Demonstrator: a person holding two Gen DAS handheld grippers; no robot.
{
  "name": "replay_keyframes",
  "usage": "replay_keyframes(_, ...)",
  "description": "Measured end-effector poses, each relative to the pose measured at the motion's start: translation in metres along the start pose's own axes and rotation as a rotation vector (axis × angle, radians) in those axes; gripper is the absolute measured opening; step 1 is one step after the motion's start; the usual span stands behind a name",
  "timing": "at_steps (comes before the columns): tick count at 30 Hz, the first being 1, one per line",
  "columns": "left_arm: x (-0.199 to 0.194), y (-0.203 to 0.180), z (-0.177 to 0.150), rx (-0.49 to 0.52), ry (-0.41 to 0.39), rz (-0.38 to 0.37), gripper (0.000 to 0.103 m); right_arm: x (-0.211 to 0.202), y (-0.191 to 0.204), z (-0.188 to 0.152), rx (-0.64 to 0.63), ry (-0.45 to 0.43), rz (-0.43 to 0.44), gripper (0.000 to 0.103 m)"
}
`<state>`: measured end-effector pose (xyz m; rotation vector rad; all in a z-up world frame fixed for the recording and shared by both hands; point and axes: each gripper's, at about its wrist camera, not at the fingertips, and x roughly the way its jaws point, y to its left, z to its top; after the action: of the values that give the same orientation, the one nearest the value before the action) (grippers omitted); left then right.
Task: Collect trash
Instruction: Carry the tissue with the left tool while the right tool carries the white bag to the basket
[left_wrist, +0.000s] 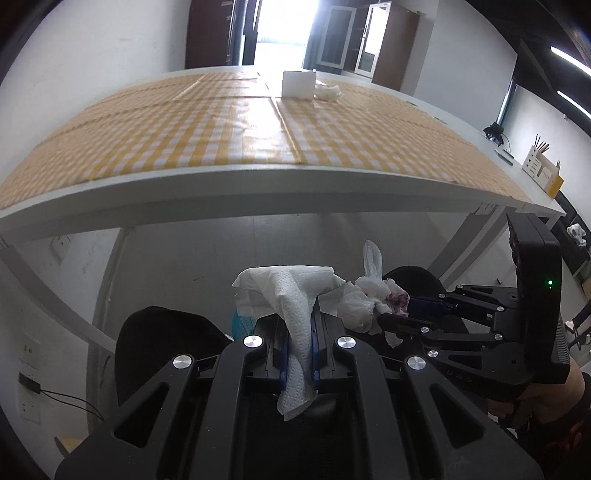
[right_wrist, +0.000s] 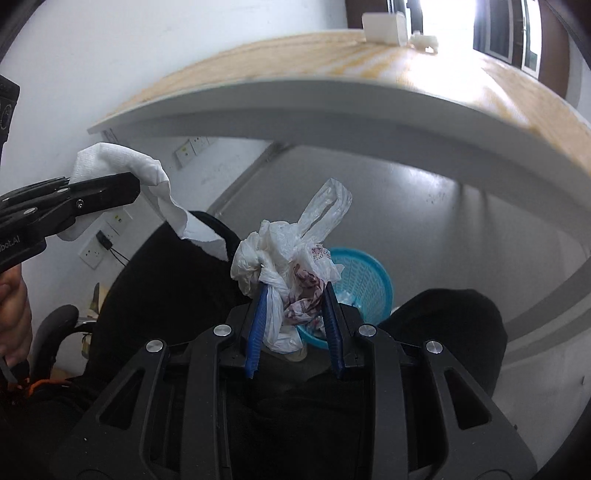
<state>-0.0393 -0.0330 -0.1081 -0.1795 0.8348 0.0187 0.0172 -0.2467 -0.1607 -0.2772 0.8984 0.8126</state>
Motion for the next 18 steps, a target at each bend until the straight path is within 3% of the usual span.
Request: replay_keyframes(18, 0.122, 0.037, -0.017, -0.101, 0.193, 0.024, 0.008, 0.114, -0.034, -0.003, 0.105, 0.214, 0.012, 0.027)
